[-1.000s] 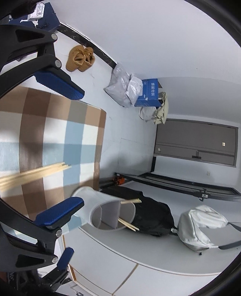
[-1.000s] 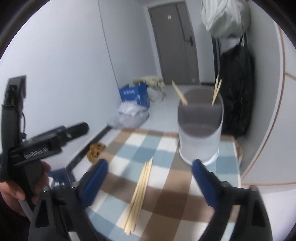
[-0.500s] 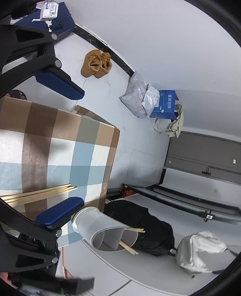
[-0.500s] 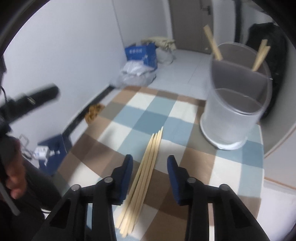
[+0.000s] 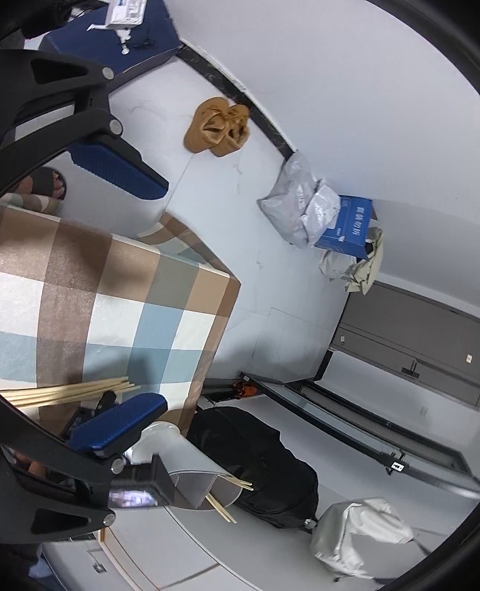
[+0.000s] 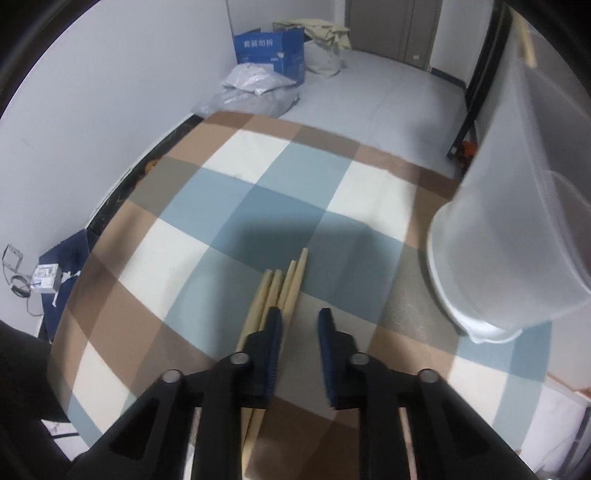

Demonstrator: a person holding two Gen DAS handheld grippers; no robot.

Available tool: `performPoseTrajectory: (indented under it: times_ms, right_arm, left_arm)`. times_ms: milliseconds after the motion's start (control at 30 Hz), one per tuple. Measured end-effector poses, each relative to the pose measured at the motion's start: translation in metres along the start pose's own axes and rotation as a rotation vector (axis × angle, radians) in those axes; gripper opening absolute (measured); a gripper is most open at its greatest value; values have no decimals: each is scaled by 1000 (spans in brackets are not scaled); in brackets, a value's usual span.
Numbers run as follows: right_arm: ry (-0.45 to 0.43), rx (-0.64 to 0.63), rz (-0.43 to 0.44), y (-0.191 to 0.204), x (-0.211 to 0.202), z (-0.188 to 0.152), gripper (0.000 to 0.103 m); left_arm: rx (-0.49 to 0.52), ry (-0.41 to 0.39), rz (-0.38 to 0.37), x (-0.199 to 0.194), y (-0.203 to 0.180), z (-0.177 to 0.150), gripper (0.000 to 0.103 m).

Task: Organize utensils
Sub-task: 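Lower the right tool onto the stick bundle and grasp one stick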

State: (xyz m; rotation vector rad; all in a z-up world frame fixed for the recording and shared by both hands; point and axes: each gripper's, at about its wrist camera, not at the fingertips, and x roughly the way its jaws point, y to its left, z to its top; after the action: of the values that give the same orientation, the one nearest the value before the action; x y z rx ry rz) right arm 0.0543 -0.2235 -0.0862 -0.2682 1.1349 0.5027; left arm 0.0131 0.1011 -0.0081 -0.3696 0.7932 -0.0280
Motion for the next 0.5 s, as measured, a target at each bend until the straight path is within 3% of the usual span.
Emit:
performPoseTrajectory:
  times_ms: [167,500]
  right_arm:
    - [11,1,-31,1,2,8,10]
    - [63,4,-101,4,10,21,10]
  left_arm:
    - [-33,11,-3,1,8,2,102]
    - [-71,20,-7,-2,15,4,102]
